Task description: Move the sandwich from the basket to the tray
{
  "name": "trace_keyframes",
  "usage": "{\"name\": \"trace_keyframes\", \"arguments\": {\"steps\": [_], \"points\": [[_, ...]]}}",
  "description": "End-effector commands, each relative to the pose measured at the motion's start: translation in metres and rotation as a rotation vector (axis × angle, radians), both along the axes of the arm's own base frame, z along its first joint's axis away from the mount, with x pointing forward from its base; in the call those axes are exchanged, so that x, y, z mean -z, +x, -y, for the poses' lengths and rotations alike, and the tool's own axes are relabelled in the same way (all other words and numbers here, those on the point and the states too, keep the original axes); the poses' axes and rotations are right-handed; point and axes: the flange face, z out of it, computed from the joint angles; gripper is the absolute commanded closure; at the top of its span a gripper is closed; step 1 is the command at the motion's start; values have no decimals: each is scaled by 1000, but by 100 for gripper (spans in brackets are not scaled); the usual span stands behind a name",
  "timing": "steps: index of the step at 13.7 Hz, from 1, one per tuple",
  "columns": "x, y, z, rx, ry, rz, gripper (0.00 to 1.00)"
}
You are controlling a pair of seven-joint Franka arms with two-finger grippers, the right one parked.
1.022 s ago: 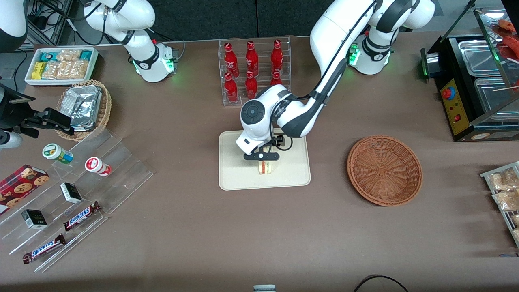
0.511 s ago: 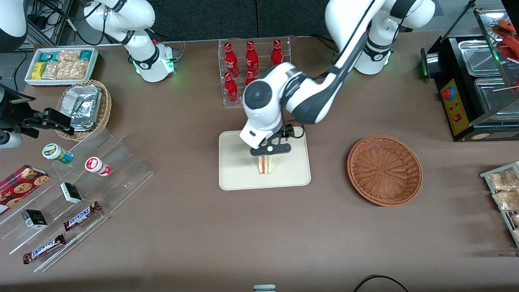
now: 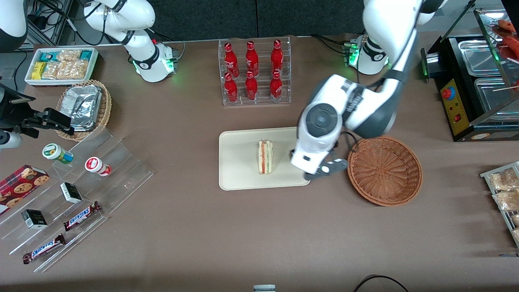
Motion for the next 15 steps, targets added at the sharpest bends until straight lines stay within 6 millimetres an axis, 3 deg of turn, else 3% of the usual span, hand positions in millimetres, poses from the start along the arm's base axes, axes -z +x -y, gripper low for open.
{"name": "trace_keyframes", "arguments": {"steps": [1, 2, 4, 6, 10, 15], "points": [[-22, 4, -40, 7, -22, -30, 0], [-27, 6, -59, 5, -26, -32, 0], [-44, 13, -120, 43, -58, -57, 0], [-65, 8, -161, 104, -83, -122, 0], [-107, -11, -212, 216, -121, -162, 0], [-149, -53, -242, 306, -129, -178, 0]]}}
